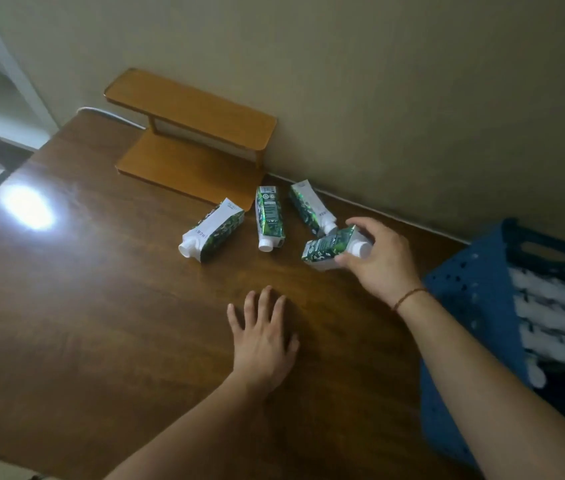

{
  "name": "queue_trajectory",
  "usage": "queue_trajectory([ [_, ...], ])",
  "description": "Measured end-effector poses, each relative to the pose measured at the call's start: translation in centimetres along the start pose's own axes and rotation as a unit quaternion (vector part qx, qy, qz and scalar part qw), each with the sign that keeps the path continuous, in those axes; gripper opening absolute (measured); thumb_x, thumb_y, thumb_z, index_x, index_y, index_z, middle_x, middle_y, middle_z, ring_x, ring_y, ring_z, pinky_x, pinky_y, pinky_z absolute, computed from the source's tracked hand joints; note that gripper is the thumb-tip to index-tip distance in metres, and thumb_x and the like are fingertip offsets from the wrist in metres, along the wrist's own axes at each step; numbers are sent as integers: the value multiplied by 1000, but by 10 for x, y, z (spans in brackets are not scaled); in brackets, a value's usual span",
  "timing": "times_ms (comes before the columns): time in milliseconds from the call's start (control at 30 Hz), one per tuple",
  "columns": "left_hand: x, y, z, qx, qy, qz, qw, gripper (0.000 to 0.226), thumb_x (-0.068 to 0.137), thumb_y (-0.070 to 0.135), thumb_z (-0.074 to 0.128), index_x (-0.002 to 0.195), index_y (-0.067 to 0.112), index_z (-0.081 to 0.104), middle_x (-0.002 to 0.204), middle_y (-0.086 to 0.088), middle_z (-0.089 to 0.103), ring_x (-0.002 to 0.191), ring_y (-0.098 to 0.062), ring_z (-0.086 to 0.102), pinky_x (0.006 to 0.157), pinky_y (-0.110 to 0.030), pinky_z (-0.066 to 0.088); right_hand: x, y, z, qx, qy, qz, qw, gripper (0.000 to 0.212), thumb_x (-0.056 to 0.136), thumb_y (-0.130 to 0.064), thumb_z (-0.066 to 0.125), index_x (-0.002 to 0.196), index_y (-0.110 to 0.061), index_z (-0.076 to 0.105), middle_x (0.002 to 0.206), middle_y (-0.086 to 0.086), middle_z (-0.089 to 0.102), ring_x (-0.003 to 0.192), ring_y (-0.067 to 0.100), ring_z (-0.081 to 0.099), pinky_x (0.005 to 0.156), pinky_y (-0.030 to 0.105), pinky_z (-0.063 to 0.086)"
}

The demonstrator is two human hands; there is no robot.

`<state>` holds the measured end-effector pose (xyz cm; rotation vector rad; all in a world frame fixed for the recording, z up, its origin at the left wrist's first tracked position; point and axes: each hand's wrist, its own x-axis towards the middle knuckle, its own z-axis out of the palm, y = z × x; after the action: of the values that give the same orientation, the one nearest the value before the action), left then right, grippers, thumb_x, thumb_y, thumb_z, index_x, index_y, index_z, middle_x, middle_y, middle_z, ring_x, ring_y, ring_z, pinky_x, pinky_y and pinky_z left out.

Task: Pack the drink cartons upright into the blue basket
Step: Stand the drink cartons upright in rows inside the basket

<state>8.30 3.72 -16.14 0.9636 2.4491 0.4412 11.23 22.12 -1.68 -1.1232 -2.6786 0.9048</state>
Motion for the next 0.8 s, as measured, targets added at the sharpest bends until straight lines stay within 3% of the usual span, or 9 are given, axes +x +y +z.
queue_trajectory([
  [67,-4,21,11,-10,-4,20,1000,70,95,57,37,155,31,11,166,0,-3,152,-29,-12,117,-59,-15,-33,9,-40,-4,2,-61,998,64,72,-16,82,128,-31,55,123,-9,57,109,3,54,87,17,49],
  [133,-8,46,25,-22,-19,39,999,71,96,57,38,155,31,11,166,0,-4,152,-29,-12,117,-58,-15,-76,28,-81,30,62,-100,993,63,73,-22,80,130,-32,53,119,-21,55,108,-10,51,84,4,44],
  [267,-20,96,49,-20,-61,99,993,72,96,56,39,156,31,8,167,0,-5,152,-29,-12,121,-59,-9,-150,77,-144,123,252,-143,949,57,82,-34,65,134,-34,40,125,-33,46,117,-7,49,90,8,43],
  [367,-30,125,60,-10,-65,120,991,73,96,54,40,156,30,7,167,-1,-5,152,-29,-12,122,-57,-8,-177,117,-180,79,317,-146,934,55,80,-31,60,129,-37,35,121,-40,43,109,-13,48,88,3,39],
  [433,-33,138,66,4,-67,122,990,73,96,52,42,157,29,7,167,-1,-5,153,-30,-11,122,-56,-8,-185,150,-198,52,282,-99,953,54,79,-32,67,128,-37,43,117,-31,50,101,-9,52,84,4,41],
  [533,-34,151,72,29,-64,124,990,73,97,51,43,157,29,9,167,-3,-3,153,-30,-7,123,-56,-5,-184,201,-206,-66,176,-38,981,58,81,-18,74,132,-25,49,120,-11,54,107,12,55,87,25,45],
  [700,-35,159,78,68,-60,113,989,69,97,51,42,156,27,14,166,-4,2,152,-32,-3,123,-57,-3,-166,233,-207,-70,105,-62,990,51,84,-18,70,128,-28,47,128,-8,51,111,21,54,89,39,48],
  [800,-36,158,81,75,-62,100,990,68,97,52,42,155,27,17,166,-5,5,152,-33,0,122,-56,-3,-159,233,-222,-140,79,-63,985,52,83,-28,70,128,-30,44,132,-10,51,107,21,57,84,43,51],
])
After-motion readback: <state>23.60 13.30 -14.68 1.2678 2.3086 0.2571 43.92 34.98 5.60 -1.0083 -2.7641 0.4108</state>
